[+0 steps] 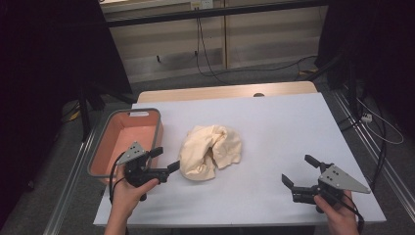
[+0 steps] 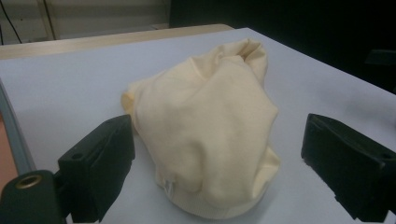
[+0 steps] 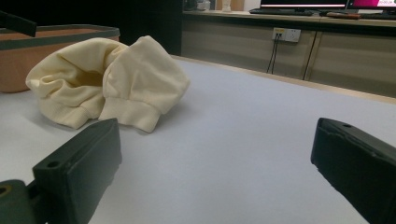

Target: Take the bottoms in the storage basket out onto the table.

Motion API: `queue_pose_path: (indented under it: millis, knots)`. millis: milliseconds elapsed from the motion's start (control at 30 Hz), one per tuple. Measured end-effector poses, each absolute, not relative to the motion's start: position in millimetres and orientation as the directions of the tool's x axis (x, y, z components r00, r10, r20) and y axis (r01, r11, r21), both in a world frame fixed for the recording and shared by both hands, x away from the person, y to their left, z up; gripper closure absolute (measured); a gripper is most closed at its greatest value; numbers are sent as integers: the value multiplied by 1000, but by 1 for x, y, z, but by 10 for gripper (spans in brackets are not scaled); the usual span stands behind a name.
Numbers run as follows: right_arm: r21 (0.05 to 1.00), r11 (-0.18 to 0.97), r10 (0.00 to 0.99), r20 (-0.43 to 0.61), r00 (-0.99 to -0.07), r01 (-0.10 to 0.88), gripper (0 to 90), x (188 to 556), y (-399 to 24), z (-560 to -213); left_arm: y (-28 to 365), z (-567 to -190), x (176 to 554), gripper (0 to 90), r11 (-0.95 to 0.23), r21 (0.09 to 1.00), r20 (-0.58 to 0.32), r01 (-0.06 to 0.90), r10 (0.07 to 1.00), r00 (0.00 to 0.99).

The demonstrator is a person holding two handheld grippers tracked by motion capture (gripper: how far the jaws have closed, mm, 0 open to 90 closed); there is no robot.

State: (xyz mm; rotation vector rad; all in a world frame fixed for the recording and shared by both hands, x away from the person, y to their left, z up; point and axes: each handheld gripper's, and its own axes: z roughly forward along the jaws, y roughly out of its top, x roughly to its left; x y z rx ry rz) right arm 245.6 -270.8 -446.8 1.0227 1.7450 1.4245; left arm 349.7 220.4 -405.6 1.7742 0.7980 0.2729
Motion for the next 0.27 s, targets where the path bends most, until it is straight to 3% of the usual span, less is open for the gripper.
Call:
queue_pose_path:
  millis: [267]
  knots:
    - [980, 110, 873, -15, -487, 166, 13, 247, -270, -447, 220, -407, 347, 100, -166, 912, -194, 376, 632, 751]
